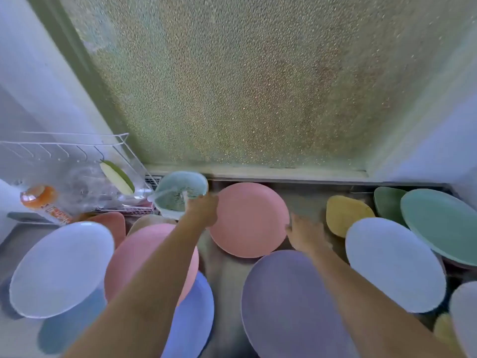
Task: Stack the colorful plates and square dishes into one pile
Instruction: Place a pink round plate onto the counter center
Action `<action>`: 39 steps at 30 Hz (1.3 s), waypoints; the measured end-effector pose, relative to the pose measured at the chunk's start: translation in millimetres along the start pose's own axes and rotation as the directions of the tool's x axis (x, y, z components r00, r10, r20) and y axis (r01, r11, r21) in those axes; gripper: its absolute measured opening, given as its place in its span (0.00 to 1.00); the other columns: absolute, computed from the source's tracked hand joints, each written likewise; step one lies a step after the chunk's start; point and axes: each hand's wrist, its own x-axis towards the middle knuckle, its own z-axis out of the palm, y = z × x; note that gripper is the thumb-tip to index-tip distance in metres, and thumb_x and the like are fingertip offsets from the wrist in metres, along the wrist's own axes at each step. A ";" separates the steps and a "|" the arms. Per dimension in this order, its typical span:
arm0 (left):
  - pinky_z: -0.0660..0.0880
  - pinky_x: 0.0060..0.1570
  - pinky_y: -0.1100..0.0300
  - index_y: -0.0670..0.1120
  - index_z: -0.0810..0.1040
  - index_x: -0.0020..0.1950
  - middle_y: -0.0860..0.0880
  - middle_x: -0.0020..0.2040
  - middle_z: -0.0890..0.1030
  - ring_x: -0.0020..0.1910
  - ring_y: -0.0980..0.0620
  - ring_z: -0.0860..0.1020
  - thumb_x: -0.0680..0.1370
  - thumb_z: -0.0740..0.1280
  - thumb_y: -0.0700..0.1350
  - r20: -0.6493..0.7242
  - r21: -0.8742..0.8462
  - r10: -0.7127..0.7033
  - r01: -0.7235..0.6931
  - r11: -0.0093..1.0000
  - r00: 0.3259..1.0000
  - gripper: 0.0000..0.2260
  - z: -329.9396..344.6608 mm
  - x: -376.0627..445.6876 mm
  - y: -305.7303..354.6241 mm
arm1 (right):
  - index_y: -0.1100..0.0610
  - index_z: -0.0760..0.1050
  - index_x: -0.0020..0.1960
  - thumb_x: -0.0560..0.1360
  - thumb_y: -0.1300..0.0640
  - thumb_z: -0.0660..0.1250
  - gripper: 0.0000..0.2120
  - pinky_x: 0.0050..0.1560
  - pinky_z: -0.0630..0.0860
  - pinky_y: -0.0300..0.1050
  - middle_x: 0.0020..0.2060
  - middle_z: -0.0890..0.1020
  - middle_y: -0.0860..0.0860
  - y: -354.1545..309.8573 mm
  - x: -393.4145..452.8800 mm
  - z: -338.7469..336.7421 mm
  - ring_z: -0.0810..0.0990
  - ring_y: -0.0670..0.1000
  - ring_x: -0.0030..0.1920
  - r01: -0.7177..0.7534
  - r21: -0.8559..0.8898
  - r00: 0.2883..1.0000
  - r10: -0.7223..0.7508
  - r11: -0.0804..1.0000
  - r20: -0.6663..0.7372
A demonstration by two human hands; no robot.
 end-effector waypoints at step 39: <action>0.69 0.44 0.54 0.39 0.78 0.53 0.38 0.53 0.80 0.53 0.37 0.77 0.74 0.59 0.38 0.148 -0.447 -0.064 0.124 0.886 0.987 0.12 109.5 -62.3 59.0 | 0.49 0.69 0.66 0.74 0.61 0.58 0.22 0.63 0.70 0.57 0.62 0.77 0.50 54.1 -101.1 48.6 0.74 0.56 0.61 -0.249 0.901 0.866 0.499 0.356 0.042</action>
